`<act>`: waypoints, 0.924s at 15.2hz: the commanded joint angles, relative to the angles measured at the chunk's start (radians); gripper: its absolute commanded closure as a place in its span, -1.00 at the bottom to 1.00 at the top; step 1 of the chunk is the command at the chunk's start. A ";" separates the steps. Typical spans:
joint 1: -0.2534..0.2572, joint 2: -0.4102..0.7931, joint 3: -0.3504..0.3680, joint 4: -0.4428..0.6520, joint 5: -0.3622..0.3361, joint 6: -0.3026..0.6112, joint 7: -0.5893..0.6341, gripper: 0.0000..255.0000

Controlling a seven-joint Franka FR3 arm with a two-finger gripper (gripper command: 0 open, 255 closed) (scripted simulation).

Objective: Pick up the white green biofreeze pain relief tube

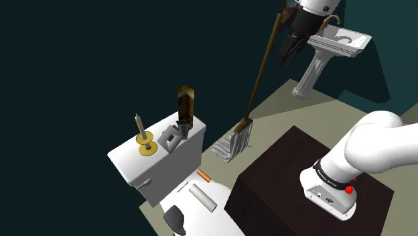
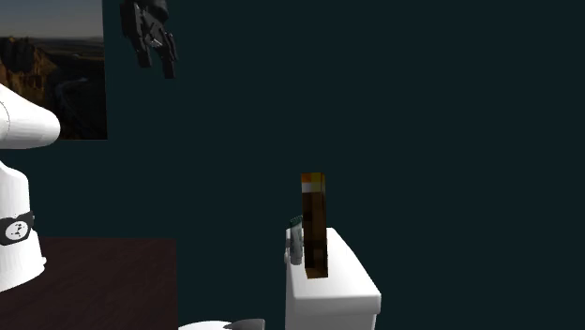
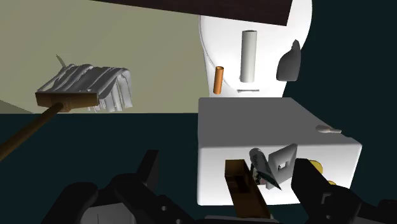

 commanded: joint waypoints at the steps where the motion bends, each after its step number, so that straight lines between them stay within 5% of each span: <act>1: 0.000 0.000 0.000 0.000 0.000 0.000 0.000 -1.00; 14: 0.068 0.443 0.067 0.068 -0.003 0.308 -0.101 -1.00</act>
